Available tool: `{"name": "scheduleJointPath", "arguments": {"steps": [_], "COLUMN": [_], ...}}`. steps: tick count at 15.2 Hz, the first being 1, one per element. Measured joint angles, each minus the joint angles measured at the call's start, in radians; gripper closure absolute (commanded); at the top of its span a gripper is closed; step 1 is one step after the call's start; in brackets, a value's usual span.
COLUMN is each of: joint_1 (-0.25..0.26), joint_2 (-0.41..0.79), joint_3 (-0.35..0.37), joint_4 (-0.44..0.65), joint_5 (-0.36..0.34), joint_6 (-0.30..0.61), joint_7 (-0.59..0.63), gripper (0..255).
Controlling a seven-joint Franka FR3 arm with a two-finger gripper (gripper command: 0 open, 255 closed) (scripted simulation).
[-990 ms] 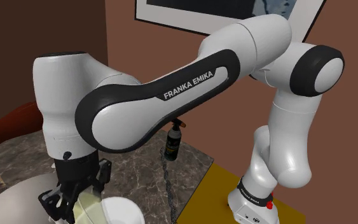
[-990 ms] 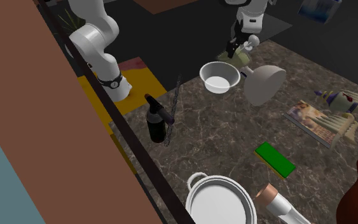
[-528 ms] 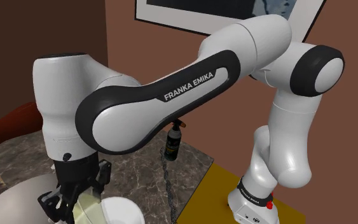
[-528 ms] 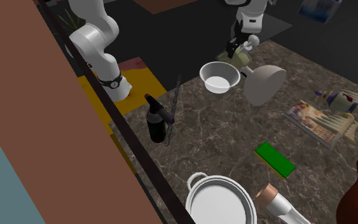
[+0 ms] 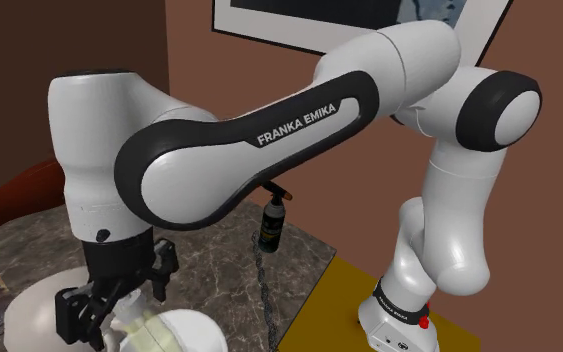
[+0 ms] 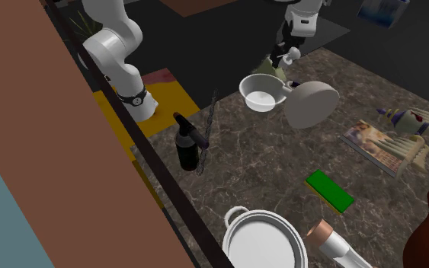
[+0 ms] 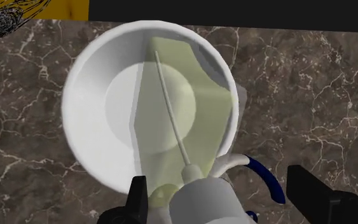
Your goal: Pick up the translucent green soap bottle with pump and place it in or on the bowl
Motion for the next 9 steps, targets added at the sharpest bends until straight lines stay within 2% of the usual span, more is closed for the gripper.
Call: {"name": "scheduleJointPath", "arguments": {"steps": [3, 9], "joint_1": [-0.008, -0.010], "joint_2": [-0.023, -0.022], "joint_3": [-0.002, -0.004], "joint_4": [0.048, 0.062], "joint_5": [0.006, 0.005], "joint_6": [-0.070, -0.085], "joint_7": [-0.004, -0.006], "gripper": [0, 0]}}
